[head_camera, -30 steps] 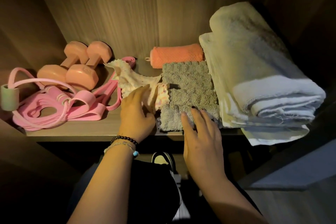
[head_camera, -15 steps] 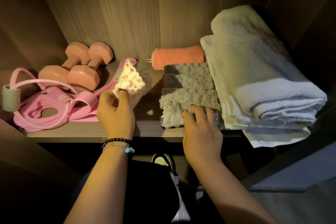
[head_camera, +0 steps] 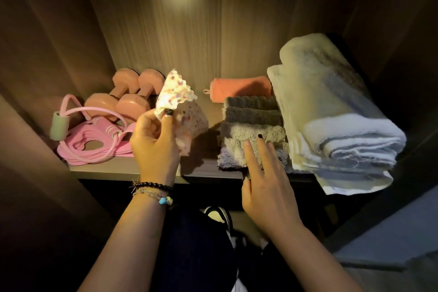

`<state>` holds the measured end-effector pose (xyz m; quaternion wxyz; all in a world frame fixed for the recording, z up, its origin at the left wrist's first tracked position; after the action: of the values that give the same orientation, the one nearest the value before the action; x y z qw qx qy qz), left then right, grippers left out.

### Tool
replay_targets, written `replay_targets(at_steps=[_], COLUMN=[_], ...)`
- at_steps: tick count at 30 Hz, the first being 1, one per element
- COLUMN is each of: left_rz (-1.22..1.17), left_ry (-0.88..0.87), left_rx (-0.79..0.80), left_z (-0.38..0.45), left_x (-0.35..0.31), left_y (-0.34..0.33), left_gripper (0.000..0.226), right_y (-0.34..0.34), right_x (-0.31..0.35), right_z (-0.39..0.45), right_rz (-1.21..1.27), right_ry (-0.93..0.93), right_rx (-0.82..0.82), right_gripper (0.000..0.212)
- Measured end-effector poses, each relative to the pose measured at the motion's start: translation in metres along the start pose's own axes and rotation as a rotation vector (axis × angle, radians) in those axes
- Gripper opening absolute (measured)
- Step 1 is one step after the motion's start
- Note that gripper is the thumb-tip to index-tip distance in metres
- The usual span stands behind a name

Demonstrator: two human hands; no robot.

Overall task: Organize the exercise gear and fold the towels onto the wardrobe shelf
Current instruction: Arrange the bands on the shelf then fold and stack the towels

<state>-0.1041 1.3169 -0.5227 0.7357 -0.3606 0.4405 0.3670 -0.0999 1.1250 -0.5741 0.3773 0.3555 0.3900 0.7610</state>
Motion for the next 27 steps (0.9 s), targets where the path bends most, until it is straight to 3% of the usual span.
replay_targets(at_steps=[5, 10, 13, 18, 22, 27], left_rz=[-0.001, -0.062, -0.100, -0.148, -0.133, -0.125], left_ry=[-0.077, -0.055, 0.024, 0.116, 0.112, 0.114], left_rx=[0.164, 0.322, 0.391, 0.561, 0.689, 0.662], left_z=[-0.003, -0.014, -0.021, -0.041, -0.060, -0.073], left_x=[-0.056, -0.130, -0.158, -0.187, -0.199, -0.198], left_y=[0.024, 0.039, 0.049, 0.054, 0.051, 0.051], left_gripper=[0.003, 0.008, 0.016, 0.015, 0.026, 0.012], right_y=[0.050, 0.127, 0.164, 0.202, 0.215, 0.223], right_x=[0.014, 0.050, 0.065, 0.077, 0.071, 0.065], right_z=[0.008, 0.025, 0.023, 0.012, 0.011, 0.009], right_rz=[0.223, 0.628, 0.936, 1.359, 1.389, 1.369], right_ry=[-0.007, -0.008, -0.084, -0.238, -0.285, -0.361], right_rx=[0.092, -0.187, -0.196, 0.000, 0.092, 0.033], right_gripper=[0.073, 0.036, 0.013, 0.017, 0.030, 0.018])
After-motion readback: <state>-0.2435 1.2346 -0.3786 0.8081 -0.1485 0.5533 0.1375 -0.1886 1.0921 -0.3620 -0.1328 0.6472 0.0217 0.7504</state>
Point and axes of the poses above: each hand's wrist, its own z-axis towards the middle knuckle, its own y-axis out of the back of the hand, x = y × z, the point moved 1 cm from there along z, towards the middle knuckle, and after that the axes turned 10 degrees about -x, right-handed, at the moved point
